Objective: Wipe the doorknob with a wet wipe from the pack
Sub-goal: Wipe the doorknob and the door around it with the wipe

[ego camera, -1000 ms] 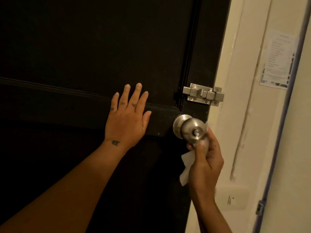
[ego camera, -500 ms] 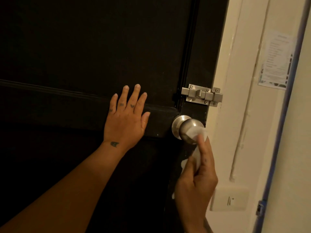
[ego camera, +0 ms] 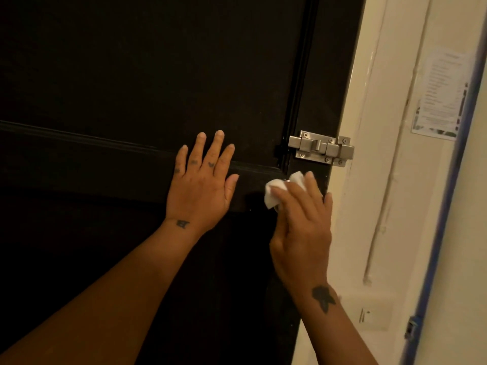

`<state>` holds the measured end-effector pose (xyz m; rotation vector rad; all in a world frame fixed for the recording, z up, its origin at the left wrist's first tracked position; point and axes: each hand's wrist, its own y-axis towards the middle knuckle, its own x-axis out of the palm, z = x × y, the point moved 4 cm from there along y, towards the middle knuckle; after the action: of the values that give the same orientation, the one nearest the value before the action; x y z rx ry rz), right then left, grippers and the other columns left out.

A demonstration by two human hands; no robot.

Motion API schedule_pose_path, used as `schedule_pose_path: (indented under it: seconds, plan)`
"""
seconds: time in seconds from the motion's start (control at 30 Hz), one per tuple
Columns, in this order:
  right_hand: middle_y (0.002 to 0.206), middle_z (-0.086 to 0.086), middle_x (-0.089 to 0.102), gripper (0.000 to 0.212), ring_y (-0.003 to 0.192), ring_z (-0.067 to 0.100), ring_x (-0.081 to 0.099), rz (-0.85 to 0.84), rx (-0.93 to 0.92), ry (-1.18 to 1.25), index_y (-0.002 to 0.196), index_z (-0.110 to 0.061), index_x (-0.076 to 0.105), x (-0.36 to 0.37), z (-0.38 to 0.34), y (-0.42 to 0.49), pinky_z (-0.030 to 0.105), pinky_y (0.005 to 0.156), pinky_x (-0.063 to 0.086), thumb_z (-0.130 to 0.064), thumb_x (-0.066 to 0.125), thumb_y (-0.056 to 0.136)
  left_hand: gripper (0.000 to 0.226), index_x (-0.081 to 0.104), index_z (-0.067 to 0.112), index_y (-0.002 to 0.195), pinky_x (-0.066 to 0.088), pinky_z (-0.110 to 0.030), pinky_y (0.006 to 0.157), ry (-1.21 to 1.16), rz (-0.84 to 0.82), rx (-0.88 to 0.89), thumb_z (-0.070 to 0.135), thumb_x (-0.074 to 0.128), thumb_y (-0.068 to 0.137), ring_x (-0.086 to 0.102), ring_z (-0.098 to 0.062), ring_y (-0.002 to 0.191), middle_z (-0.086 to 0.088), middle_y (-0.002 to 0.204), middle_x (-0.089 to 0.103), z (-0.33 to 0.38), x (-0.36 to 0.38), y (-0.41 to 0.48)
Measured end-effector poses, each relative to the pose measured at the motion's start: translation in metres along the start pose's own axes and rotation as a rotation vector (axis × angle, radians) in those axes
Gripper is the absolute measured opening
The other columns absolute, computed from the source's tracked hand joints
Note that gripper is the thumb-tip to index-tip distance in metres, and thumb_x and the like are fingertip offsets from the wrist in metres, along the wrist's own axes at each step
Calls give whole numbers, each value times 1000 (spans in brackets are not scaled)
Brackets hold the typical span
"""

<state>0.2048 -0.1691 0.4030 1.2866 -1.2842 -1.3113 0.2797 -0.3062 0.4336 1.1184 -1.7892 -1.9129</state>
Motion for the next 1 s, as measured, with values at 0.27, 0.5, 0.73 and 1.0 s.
schedule_pose_path:
  seconds: [0.27,0.5,0.73,1.0]
  plan:
    - [113,10,65,28,121,30,40,-49,-301,-168,101,-9,65,-14,12,-31,53,111,11,-23,48,84,54,39,11,135,28,-54,106,-7,7,8,38,25,91,34,-37,134,-15,147,37,0,0,0]
    - [120,9,53,31,121,31,48,148,31,128,113,-5,57,-38,37,-3,59,98,40,-12,39,88,53,39,12,136,28,-54,106,-13,18,6,38,26,91,34,-37,134,-15,147,37,-1,0,0]
    - [119,8,54,39,115,22,51,68,213,264,122,0,50,-28,37,-7,13,101,34,3,42,84,55,38,12,136,26,-53,108,-15,9,5,39,23,91,33,-37,135,-14,147,36,0,0,-1]
    - [118,5,52,43,114,7,48,194,160,246,119,-4,49,-40,25,-24,10,100,34,10,40,80,53,37,12,137,26,-53,108,-26,19,4,39,25,92,32,-37,135,-14,148,36,-1,1,-1]
